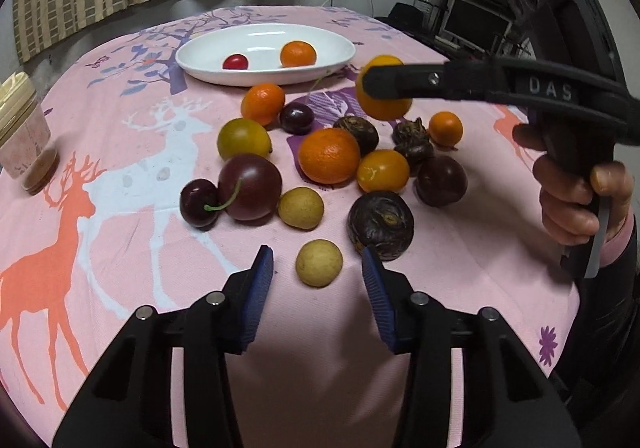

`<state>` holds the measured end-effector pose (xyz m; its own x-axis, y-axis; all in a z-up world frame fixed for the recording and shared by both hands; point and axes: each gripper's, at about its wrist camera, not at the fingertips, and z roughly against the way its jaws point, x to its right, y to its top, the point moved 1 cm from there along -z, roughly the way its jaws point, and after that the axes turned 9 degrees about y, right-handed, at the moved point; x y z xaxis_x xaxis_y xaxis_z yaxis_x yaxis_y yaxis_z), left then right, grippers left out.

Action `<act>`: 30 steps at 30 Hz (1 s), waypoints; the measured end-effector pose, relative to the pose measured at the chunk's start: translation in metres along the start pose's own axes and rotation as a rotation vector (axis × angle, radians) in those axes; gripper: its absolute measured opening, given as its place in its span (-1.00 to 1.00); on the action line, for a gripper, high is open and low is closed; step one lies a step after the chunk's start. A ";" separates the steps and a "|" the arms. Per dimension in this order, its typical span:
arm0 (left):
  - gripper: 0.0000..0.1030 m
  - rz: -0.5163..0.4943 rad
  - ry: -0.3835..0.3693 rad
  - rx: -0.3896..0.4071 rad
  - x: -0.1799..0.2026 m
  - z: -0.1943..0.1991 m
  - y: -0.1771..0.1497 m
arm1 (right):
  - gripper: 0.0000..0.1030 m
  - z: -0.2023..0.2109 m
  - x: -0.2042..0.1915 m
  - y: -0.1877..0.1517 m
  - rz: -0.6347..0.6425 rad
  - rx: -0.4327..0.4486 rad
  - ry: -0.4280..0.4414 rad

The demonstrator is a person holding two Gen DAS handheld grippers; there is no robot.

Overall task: Organize fruits
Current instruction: 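Grasp a yellow fruit with the left tool while the right tool grasps an orange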

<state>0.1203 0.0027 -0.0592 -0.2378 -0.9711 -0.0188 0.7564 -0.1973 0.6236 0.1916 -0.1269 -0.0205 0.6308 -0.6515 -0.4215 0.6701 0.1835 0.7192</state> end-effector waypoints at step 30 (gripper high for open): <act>-0.51 0.209 0.046 -0.002 -0.052 -0.103 0.199 | -0.28 -0.027 0.119 0.107 -0.228 0.123 -0.270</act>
<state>0.3461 -0.0003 -0.0143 -0.0476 -0.9960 0.0753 0.7874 0.0089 0.6163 0.3490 -0.1650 -0.0091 0.3336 -0.8394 -0.4292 0.7191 -0.0678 0.6916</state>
